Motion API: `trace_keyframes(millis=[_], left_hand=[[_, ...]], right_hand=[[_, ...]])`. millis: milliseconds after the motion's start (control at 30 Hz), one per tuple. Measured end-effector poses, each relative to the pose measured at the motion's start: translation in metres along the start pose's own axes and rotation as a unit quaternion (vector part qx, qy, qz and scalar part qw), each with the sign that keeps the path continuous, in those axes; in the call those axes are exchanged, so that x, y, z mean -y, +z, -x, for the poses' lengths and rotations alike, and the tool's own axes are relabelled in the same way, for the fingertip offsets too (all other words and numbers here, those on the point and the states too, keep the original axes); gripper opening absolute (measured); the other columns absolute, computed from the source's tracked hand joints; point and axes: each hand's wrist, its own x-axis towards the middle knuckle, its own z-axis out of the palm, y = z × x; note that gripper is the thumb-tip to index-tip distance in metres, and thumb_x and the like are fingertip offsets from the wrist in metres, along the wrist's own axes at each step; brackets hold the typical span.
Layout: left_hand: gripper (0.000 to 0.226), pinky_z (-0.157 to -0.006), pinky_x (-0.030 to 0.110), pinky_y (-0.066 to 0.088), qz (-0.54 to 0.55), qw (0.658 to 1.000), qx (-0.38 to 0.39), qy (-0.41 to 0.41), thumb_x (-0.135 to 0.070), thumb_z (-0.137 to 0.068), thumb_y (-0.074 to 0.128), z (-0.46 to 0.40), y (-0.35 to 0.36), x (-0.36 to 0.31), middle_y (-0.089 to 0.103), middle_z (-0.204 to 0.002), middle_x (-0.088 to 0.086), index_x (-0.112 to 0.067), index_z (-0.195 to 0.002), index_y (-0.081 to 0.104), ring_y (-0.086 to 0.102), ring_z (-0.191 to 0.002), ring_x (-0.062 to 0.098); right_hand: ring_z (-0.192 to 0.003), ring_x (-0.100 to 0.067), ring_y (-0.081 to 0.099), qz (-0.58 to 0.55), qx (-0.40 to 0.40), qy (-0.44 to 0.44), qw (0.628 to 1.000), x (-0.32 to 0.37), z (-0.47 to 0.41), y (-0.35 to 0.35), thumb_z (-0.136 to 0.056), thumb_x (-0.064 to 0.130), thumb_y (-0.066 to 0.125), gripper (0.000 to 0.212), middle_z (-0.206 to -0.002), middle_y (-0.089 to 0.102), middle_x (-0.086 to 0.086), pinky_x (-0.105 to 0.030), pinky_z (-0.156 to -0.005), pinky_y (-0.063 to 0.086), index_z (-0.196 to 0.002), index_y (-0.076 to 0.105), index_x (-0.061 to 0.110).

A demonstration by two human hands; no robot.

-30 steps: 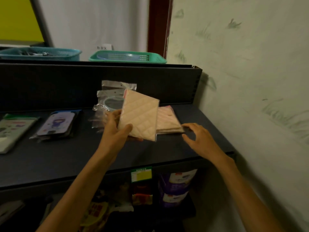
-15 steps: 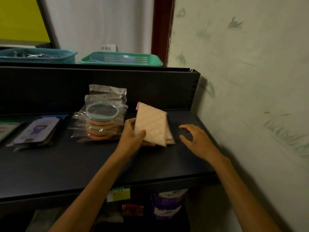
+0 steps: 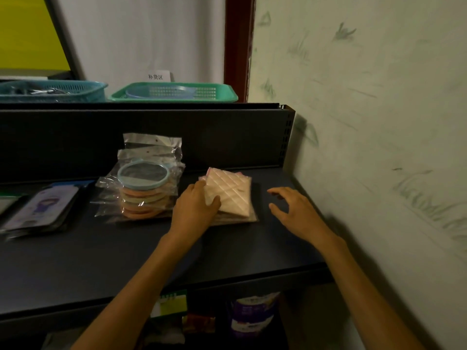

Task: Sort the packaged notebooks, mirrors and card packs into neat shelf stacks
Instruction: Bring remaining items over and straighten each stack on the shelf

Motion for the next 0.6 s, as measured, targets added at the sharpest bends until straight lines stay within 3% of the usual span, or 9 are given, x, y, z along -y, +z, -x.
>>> trace_keyframes(millis=[200, 400, 600], left_hand=[[0.061, -0.102, 0.036, 0.035, -0.095, 0.993, 0.059, 0.045, -0.039, -0.090, 0.055, 0.012, -0.008, 0.002, 0.039, -0.144, 0.005, -0.017, -0.143, 0.033, 0.035, -0.130, 0.024], [0.066, -0.100, 0.033, 0.038, -0.124, 0.983, 0.063, 0.117, -0.040, -0.088, 0.058, 0.042, -0.024, 0.012, 0.040, -0.144, 0.002, -0.018, -0.145, 0.032, 0.037, -0.128, 0.019], [0.070, -0.108, 0.037, 0.032, -0.150, 0.980, 0.077, 0.105, -0.043, -0.089, 0.057, 0.071, -0.053, 0.022, 0.033, -0.149, 0.000, -0.022, -0.148, 0.026, 0.028, -0.137, 0.019]], right_hand=[[-0.121, -0.017, 0.048, -0.003, -0.008, -0.001, 1.000, 0.007, 0.009, -0.003, -0.090, 0.029, 0.058, 0.041, -0.131, 0.053, 0.001, -0.040, -0.105, 0.040, -0.130, 0.050, 0.025], [-0.120, -0.017, 0.047, 0.006, -0.024, -0.021, 0.999, 0.025, 0.024, 0.000, -0.090, 0.030, 0.058, 0.042, -0.131, 0.052, 0.001, -0.037, -0.104, 0.040, -0.131, 0.049, 0.025], [-0.119, -0.019, 0.045, 0.018, -0.028, -0.056, 0.998, 0.062, 0.043, 0.008, -0.091, 0.029, 0.056, 0.042, -0.131, 0.052, 0.000, -0.032, -0.102, 0.035, -0.131, 0.049, 0.021]])
